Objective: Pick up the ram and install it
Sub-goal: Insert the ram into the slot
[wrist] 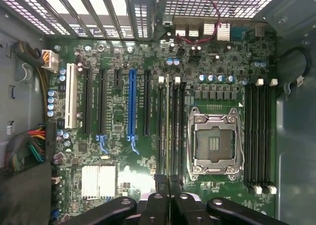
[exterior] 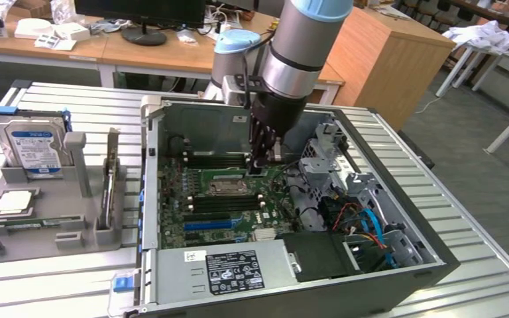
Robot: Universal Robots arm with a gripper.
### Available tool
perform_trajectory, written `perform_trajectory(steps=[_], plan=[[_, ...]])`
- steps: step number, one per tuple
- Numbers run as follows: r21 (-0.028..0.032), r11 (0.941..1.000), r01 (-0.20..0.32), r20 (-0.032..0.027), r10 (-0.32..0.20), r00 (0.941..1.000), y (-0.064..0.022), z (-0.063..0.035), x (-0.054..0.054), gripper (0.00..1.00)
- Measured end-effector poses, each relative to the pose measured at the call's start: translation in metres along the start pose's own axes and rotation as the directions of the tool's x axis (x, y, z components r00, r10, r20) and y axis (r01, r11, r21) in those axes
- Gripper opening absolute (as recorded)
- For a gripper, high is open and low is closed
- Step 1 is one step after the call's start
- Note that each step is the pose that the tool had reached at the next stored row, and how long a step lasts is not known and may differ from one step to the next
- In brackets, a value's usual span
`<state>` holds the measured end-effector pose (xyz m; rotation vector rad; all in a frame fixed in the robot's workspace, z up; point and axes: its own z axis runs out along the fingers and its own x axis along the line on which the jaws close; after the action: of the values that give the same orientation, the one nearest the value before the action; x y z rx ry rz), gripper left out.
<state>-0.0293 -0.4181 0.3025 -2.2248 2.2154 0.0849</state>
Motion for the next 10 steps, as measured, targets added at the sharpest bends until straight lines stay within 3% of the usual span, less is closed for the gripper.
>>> perform_trajectory(steps=[10], plan=[[0.0004,0.9999,-0.012,0.0004,0.012,0.9999,0.0000,0.0004,0.0000,0.12]])
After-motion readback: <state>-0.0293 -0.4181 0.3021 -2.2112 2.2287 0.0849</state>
